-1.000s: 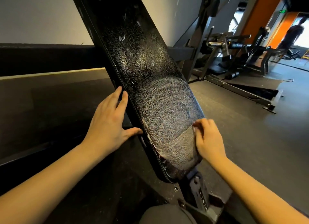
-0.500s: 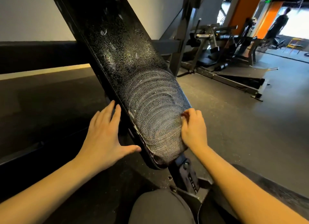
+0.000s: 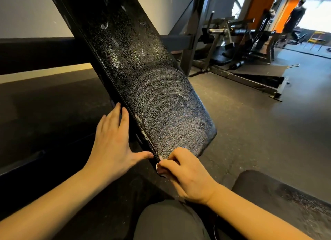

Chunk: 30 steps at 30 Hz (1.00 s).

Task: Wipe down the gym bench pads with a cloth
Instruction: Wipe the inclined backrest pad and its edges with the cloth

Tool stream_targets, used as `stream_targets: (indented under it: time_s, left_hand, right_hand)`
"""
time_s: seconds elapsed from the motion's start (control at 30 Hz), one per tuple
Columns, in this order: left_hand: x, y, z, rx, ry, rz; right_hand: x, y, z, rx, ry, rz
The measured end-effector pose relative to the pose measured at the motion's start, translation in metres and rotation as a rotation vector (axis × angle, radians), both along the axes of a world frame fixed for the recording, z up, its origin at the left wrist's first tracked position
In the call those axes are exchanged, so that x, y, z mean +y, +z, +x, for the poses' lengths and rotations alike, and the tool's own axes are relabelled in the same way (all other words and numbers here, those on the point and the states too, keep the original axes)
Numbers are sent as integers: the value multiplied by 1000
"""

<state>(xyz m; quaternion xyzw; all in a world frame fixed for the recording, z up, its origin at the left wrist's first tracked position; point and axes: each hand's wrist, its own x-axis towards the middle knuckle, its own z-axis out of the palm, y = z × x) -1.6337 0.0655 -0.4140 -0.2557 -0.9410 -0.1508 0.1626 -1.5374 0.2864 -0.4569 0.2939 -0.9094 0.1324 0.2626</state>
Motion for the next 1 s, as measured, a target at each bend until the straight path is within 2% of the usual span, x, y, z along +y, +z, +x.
stream_targets:
  time_s: [0.07,0.13,0.2,0.3,0.37,0.4,0.47,0.53,0.57,0.6,0.63,0.73,0.8,0.83,0.9,0.97,1.0]
  left_hand:
    - [0,0,0,1,-4,2]
    - [0,1,-1,-6,-9,2]
    - [0,1,0,-9,-8,7]
    - [1,1,0,-6,-9,22]
    - [1,1,0,-5,-2,33]
    - [1,0,0,-7,-2,35]
    - [1,-2,-1,-7,4,34]
    - [1,-4,-2,10,9,42]
    - [1,-4,-1,12,5,46]
    - [1,-3,-1,9,0,48]
    - [1,-3,-1,3,-1,50]
    - [1,-2,-1,-7,5,44]
    - [1,-4,-2,-5,8,42]
    - [1,-4,-3,-5,8,44]
    - [1,-6,-3,0,6,56]
    - [0,-8,-4,14,-1,69]
    - [0,-8,-4,18,-3,66]
  right_hand:
    - [0,0,-2,-41,-20,-75]
    - [10,3,-12,-51,-128,-194]
    - [43,5,-34,5,-341,-339]
    - [99,10,-70,-50,-805,-523]
    - [88,10,-75,-37,-944,-610]
    - [65,9,-68,-20,-899,-604]
    - [11,5,-41,-30,-585,-508]
    - [-8,3,-14,-65,-221,-274]
    - [6,5,-18,-35,-177,-177]
    - [27,7,-28,-2,-252,-162]
    - [52,8,-42,10,-407,-228]
    - [116,12,-78,-86,-969,-501]
    - [102,18,-87,-82,-1088,-558]
    - [78,23,-87,-49,-1023,-568]
    - [23,29,-75,28,-665,-487]
    - [-3,31,-59,4,-249,-284]
    - [6,36,-63,17,-163,-178]
